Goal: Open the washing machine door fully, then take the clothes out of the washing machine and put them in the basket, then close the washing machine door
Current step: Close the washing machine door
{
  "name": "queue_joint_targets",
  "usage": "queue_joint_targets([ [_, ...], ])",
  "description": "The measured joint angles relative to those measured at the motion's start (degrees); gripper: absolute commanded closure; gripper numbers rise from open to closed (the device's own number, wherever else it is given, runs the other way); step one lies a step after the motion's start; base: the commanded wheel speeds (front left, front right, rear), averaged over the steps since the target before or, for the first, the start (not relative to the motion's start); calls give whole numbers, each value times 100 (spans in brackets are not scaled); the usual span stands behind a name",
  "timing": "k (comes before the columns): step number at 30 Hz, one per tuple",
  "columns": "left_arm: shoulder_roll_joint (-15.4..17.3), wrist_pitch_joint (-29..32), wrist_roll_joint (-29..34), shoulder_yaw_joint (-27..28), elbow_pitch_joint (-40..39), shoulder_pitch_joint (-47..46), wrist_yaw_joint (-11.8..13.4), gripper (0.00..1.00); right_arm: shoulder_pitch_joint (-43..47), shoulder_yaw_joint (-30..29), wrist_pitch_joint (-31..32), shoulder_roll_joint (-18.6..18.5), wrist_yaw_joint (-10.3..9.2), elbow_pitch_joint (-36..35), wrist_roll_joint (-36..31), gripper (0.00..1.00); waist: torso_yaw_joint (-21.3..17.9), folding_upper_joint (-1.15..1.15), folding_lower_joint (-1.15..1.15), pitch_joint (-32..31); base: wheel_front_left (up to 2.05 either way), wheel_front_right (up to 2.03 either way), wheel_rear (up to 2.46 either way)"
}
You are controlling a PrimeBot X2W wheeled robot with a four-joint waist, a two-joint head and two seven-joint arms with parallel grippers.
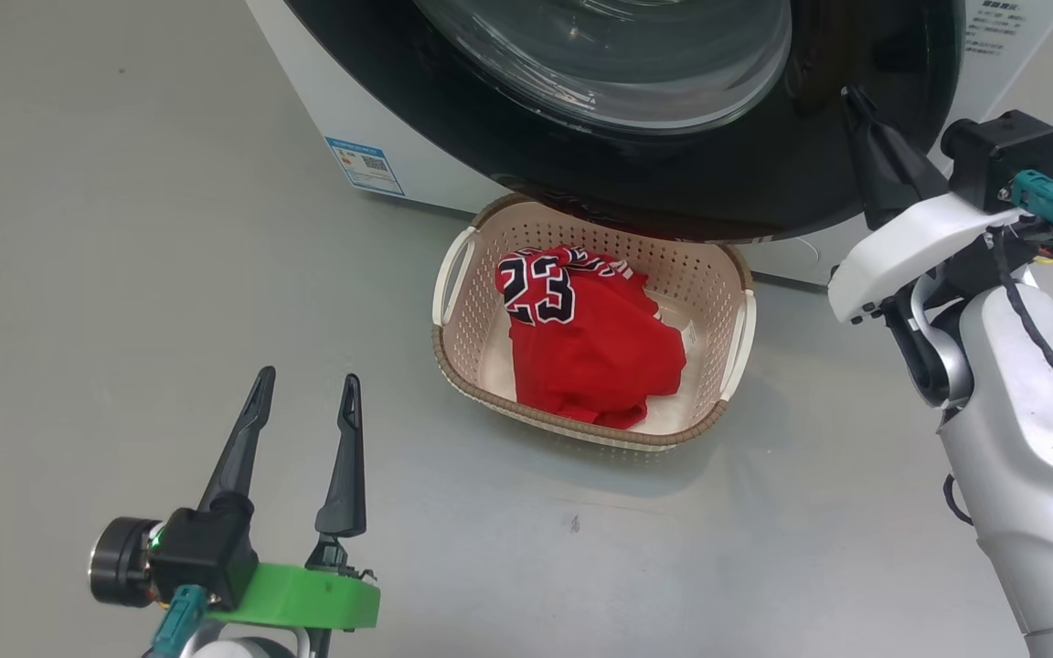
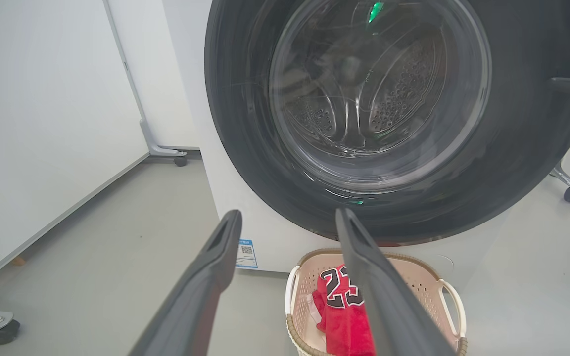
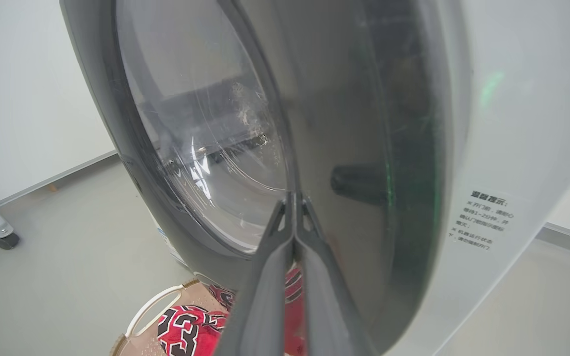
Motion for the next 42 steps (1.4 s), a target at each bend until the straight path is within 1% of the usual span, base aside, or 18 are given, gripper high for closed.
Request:
queue_joint_targets([
  [12,-22,-91,0,-92,140,-57,0,0,-411,-105,-96,-101,49,481,7,100,150,0,0,169,0,0,0],
  [26,-37,-135,-1,-177,208,-224,0,0,-1289,-352,-204,-335,46,1051,-2,100,300,0,0,382,0,0,0],
  [40,-47,-164,-3,-177,324,-315,1,0,-1633,-457,-459,-272,52,1525,53,100,330,0,0,411,0,0,0],
  [42,-48,-164,-3,-176,338,-361,1,0,-1666,-421,-523,-271,102,1612,52,100,317,0,0,401,0,0,0],
])
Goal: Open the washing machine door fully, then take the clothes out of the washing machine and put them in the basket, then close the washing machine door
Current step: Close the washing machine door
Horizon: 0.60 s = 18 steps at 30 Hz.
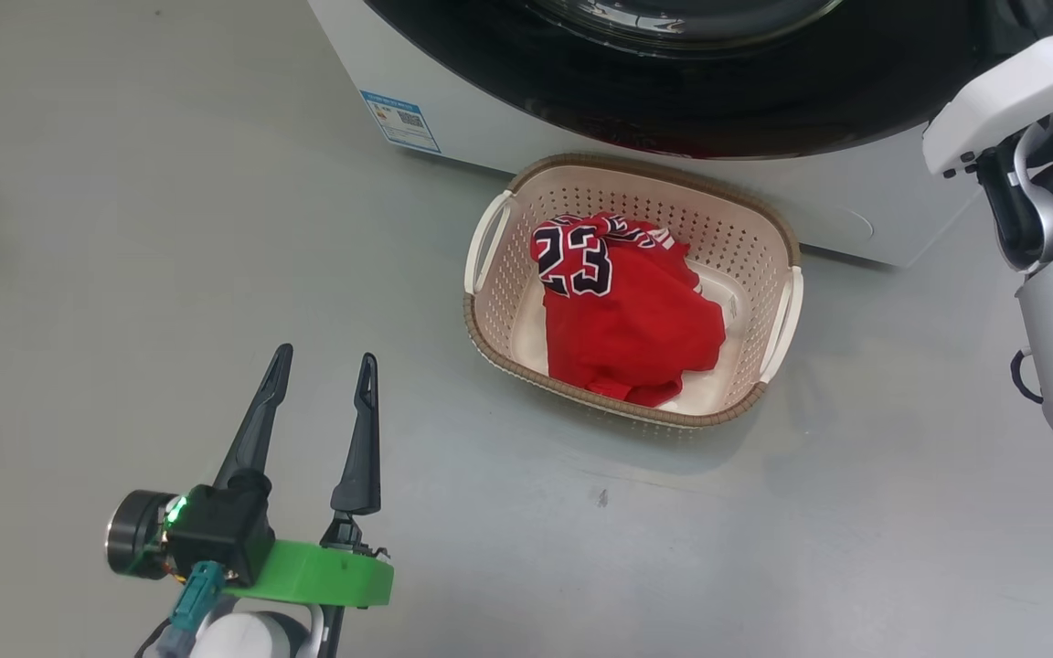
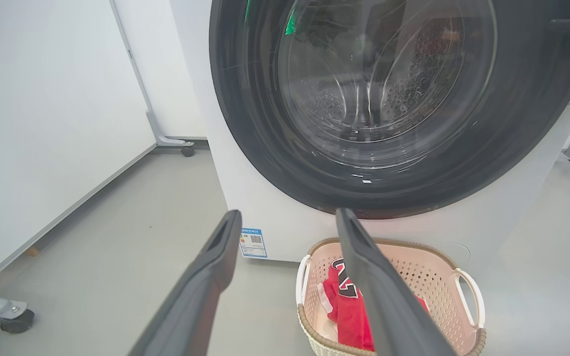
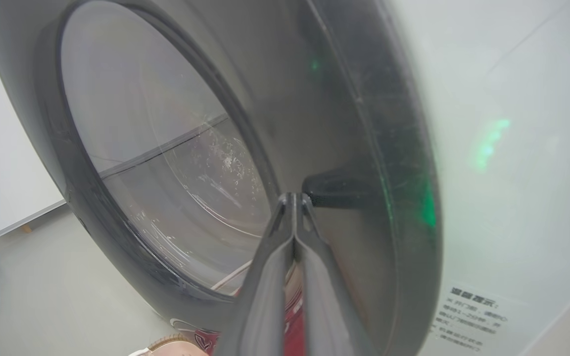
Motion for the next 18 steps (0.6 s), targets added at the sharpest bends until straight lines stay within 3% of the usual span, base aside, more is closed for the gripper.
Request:
queue_joint_targets([
  [8,-5,-48,0,54,118,-12,1,0,94,70,-353,20,65,234,16,100,-82,0,0,-142,0,0,0],
  [18,2,-49,4,182,159,-12,3,0,847,129,-692,182,149,258,116,100,-346,0,0,-396,0,0,0],
])
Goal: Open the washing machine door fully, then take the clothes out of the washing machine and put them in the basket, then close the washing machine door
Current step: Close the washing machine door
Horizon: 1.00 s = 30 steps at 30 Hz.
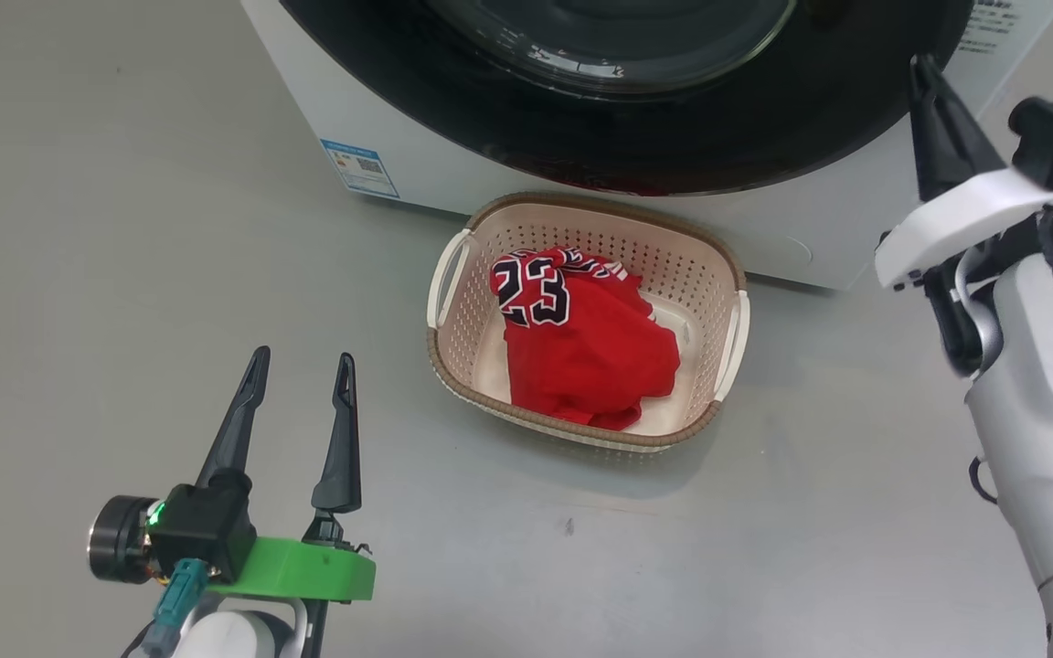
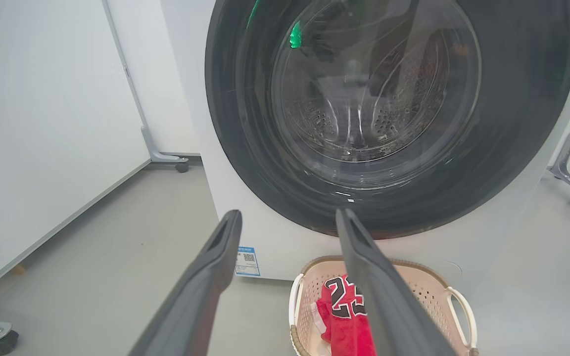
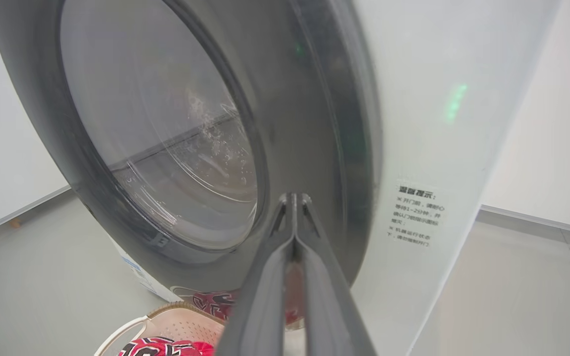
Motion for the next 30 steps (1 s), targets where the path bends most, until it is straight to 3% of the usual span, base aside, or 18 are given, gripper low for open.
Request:
queue_joint_targets([
  [7,66,0,42,63,42,9,0,0,678,52,-93,245,44,-190,120,100,-255,0,0,-255,0,0,0],
  [9,96,0,45,68,63,15,0,0,876,46,-100,287,44,-231,132,49,-333,0,0,-341,0,0,0],
  [10,118,0,49,73,73,21,0,0,968,46,-101,310,44,-248,134,2,-373,0,0,-385,0,0,0],
  [18,246,0,98,102,134,129,0,0,1561,24,-122,479,33,-435,192,0,-655,0,0,-714,0,0,0],
  [30,386,133,97,123,205,558,0,0,2510,-142,-141,536,-169,-1099,224,0,-1094,0,0,-1249,0,0,0],
])
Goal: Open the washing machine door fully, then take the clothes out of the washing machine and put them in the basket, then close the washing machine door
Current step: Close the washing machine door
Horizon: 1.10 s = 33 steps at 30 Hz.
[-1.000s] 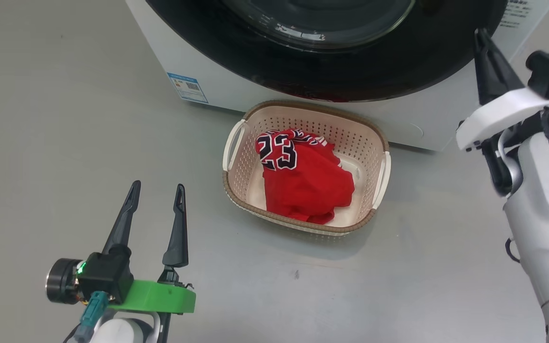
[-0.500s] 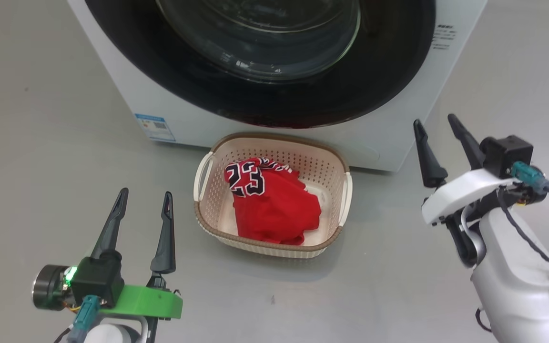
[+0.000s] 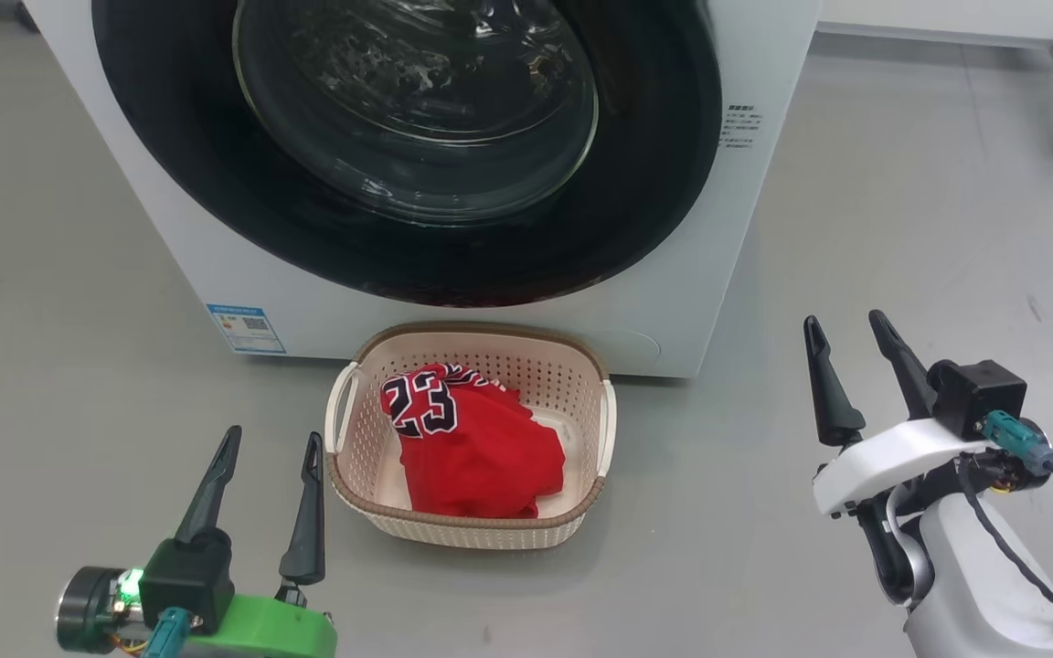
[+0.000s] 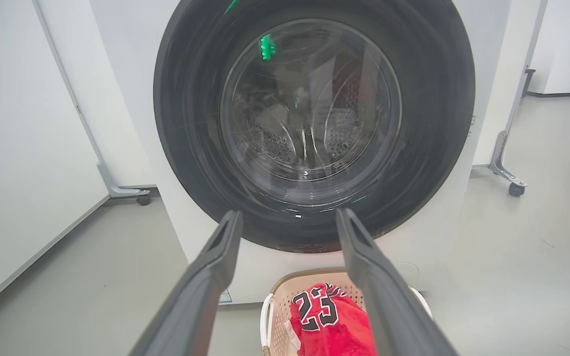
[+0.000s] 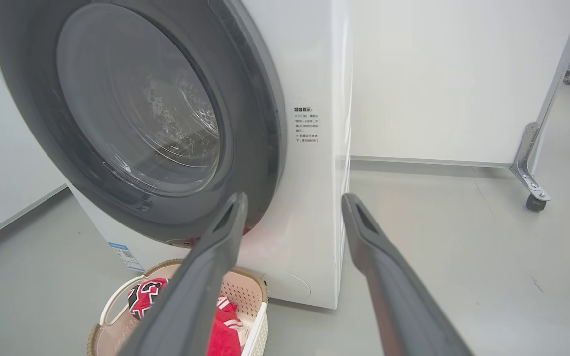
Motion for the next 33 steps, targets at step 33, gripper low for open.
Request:
queue_joint_targets([
  [33,71,331,-3,104,-385,447,2,0,1892,-32,0,45,-505,-1873,-94,0,-596,0,0,-351,0,0,0],
])
